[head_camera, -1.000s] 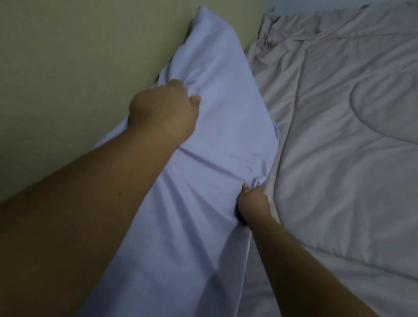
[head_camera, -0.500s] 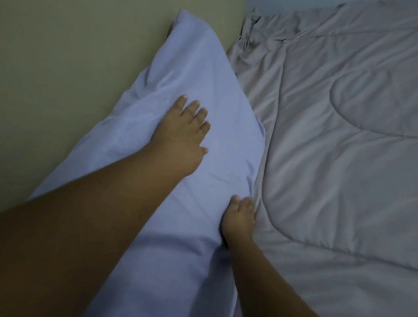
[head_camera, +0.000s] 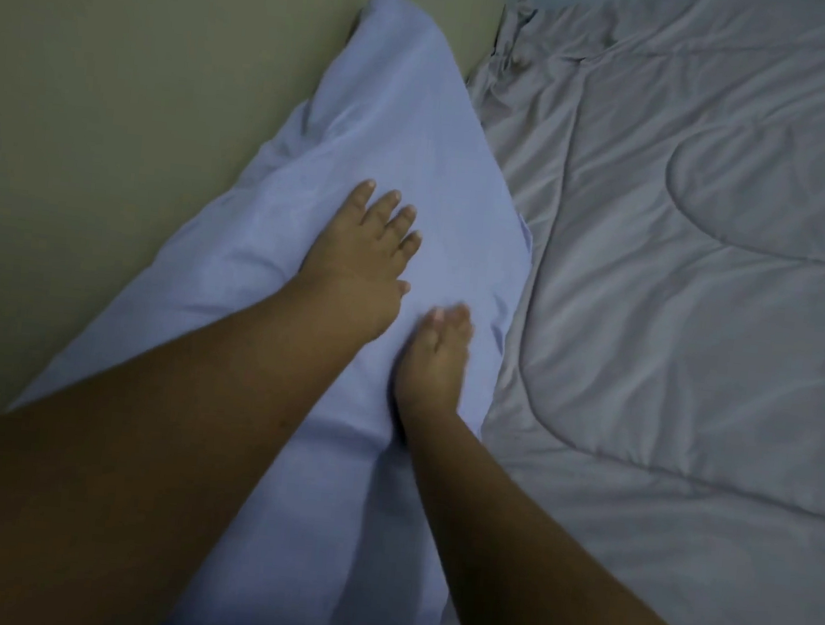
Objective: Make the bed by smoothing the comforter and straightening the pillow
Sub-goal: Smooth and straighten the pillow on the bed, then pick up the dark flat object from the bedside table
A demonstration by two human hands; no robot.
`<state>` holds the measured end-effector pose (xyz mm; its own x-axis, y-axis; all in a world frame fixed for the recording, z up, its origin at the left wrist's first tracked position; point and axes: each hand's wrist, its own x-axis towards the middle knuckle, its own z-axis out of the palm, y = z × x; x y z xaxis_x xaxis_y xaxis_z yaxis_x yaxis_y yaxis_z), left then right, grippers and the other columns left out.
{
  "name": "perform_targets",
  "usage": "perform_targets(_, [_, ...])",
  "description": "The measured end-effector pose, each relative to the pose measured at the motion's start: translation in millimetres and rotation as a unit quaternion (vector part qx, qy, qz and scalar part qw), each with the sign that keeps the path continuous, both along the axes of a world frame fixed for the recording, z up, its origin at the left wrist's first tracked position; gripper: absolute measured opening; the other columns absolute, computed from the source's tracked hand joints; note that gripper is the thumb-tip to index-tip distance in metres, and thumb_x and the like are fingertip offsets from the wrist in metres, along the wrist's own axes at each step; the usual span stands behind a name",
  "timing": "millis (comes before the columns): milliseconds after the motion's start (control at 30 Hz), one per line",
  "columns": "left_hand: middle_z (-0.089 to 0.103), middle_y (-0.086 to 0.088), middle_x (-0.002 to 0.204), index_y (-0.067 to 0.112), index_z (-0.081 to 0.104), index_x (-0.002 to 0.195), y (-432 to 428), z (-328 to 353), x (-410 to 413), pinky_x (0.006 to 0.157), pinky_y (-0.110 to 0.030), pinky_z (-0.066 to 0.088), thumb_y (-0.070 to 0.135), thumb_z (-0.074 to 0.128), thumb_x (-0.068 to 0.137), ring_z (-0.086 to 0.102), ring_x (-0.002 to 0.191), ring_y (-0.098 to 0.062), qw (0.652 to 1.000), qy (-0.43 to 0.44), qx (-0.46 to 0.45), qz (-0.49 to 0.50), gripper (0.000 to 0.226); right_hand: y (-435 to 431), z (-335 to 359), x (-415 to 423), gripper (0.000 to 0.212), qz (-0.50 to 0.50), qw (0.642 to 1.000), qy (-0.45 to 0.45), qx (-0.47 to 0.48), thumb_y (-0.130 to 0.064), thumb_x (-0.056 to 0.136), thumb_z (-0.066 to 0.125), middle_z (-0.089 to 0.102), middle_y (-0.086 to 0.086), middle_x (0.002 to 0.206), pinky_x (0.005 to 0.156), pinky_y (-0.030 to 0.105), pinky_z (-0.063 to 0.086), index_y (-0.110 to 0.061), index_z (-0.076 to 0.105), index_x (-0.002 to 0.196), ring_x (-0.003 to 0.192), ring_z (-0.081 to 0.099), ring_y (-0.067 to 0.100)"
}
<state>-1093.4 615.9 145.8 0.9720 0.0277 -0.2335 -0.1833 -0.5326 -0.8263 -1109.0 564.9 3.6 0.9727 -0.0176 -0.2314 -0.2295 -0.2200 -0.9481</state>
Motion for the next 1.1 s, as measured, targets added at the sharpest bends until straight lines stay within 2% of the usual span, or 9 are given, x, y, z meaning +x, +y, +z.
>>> perform_targets(67, [-0.01, -0.005, 0.162, 0.015, -0.004, 0.154, 2, 2, -5, 0.118, -0.049, -0.009, 0.044, 0.008, 0.102, -0.009, 0.15, -0.026, 1.0, -0.004, -0.001, 0.002, 0.06, 9, 7, -8, 0.056, 0.042, 0.999, -0.007, 0.011, -0.035, 0.104, 0.018, 0.005, 0.001, 0.162, 0.119, 0.031, -0.003, -0.009, 0.008, 0.153, 0.149, 0.002, 0.016])
perform_targets(200, [-0.01, -0.007, 0.162, 0.013, -0.005, 0.154, 5, 6, -23, 0.118, -0.048, -0.008, 0.042, 0.009, 0.103, -0.008, 0.15, -0.025, 1.0, -0.014, 0.001, 0.002, 0.06, -21, -32, -41, 0.06, 0.018, 0.986, 0.129, -0.108, -0.037, 0.104, 0.021, 0.011, 0.012, 0.16, 0.119, 0.035, 0.006, -0.002, 0.011, 0.152, 0.148, 0.011, 0.024])
perform_targets(233, [-0.01, -0.007, 0.162, 0.013, -0.005, 0.154, 5, 7, -29, 0.119, -0.048, -0.008, 0.042, 0.009, 0.103, -0.008, 0.15, -0.025, 1.0, -0.022, -0.002, 0.005, 0.06, -29, -38, -47, 0.061, 0.032, 0.982, 0.137, -0.125, -0.037, 0.104, 0.021, 0.012, 0.013, 0.16, 0.119, 0.036, 0.007, 0.0, 0.012, 0.151, 0.147, 0.012, 0.025])
perform_targets(467, [-0.013, -0.003, 0.162, 0.014, -0.009, 0.153, -7, 4, -84, 0.118, -0.047, -0.01, 0.045, 0.008, 0.101, -0.011, 0.15, -0.022, 0.992, -0.082, -0.04, 0.086, 0.063, -67, -10, -46, 0.059, 0.093, 0.974, -0.007, -0.204, -0.035, 0.104, 0.025, 0.015, 0.013, 0.16, 0.119, 0.037, 0.008, -0.001, 0.016, 0.15, 0.148, 0.012, 0.025])
perform_targets(600, [-0.014, 0.0, 0.162, 0.018, -0.01, 0.153, -29, 6, -146, 0.118, -0.044, -0.012, 0.049, 0.009, 0.1, -0.011, 0.15, -0.019, 0.964, -0.148, -0.128, 0.178, 0.064, -96, 26, -66, 0.059, 0.168, 0.959, -0.075, -0.215, -0.037, 0.104, 0.02, 0.011, 0.011, 0.161, 0.12, 0.039, 0.005, -0.003, 0.012, 0.151, 0.148, 0.007, 0.024])
perform_targets(767, [-0.002, 0.001, 0.163, 0.018, 0.002, 0.155, -75, 13, -244, 0.119, -0.045, -0.01, 0.048, 0.02, 0.1, -0.004, 0.15, -0.022, 0.893, -0.268, -0.233, 0.276, 0.065, -132, 62, -129, 0.058, 0.297, 0.91, -0.156, -0.242, -0.037, 0.104, 0.018, 0.009, 0.009, 0.161, 0.12, 0.04, 0.004, -0.006, 0.01, 0.152, 0.149, 0.004, 0.024])
perform_targets(867, [0.0, 0.003, 0.163, 0.017, 0.004, 0.155, -97, 17, -299, 0.118, -0.048, -0.008, 0.05, 0.02, 0.1, -0.005, 0.15, -0.024, 0.834, -0.327, -0.259, 0.361, 0.066, -138, 82, -174, 0.057, 0.362, 0.864, -0.232, -0.261, -0.036, 0.104, 0.02, 0.012, 0.01, 0.16, 0.12, 0.041, 0.005, -0.005, 0.013, 0.152, 0.149, 0.007, 0.026])
perform_targets(967, [0.002, 0.003, 0.163, 0.019, 0.006, 0.155, -106, 16, -352, 0.12, -0.048, -0.007, 0.049, 0.019, 0.101, -0.004, 0.15, -0.023, 0.76, -0.382, -0.283, 0.442, 0.064, -129, 95, -223, 0.055, 0.412, 0.812, -0.325, -0.255, -0.033, 0.104, 0.025, 0.02, 0.013, 0.158, 0.119, 0.042, 0.007, -0.004, 0.021, 0.15, 0.148, 0.013, 0.028])
perform_targets(1100, [0.001, 0.003, 0.163, 0.019, 0.004, 0.155, -103, 1, -435, 0.121, -0.047, -0.005, 0.045, 0.019, 0.101, -0.003, 0.15, -0.024, 0.681, -0.428, -0.287, 0.52, 0.061, -101, 95, -296, 0.054, 0.492, 0.737, -0.39, -0.25, -0.033, 0.104, 0.025, 0.022, 0.011, 0.158, 0.118, 0.04, 0.007, -0.006, 0.024, 0.15, 0.148, 0.013, 0.027])
